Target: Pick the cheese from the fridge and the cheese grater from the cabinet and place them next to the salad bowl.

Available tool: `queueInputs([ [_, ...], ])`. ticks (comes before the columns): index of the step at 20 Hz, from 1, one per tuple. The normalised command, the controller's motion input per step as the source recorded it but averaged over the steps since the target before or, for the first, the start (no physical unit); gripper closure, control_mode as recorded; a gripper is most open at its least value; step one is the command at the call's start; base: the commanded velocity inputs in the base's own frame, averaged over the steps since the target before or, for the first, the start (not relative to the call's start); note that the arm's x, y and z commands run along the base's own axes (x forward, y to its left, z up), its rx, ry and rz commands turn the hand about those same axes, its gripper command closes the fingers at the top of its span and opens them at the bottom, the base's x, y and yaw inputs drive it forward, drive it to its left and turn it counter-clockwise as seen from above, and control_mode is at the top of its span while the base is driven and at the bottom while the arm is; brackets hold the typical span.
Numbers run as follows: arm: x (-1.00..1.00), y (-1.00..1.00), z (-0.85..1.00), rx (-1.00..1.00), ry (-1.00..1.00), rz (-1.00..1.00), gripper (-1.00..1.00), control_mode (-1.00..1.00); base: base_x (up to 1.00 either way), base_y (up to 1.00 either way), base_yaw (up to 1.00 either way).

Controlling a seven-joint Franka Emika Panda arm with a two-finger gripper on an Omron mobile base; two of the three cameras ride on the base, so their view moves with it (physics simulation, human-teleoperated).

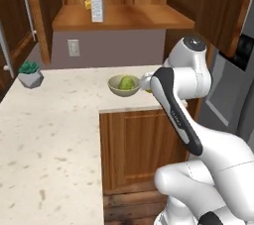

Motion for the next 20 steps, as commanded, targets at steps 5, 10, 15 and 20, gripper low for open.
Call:
queueInputs([
  [5, 0.00, 0.00, 0.00, 0.00, 0.00, 0.00, 1.00, 1.00, 0.54, 0.20, -0.08],
  [10, 0.00, 0.00, 0.00, 0.00, 0.00, 0.00, 1.00, 1.00, 0.45, 0.23, 0.01],
  [15, 0.00, 0.00, 0.00, 0.00, 0.00, 0.00, 1.00, 1.00, 0.47, 0.30, 0.05],
  [20, 0.00, 0.00, 0.00, 0.00, 0.00, 0.00, 1.00, 1.00, 0.52, 0.22, 0.02],
])
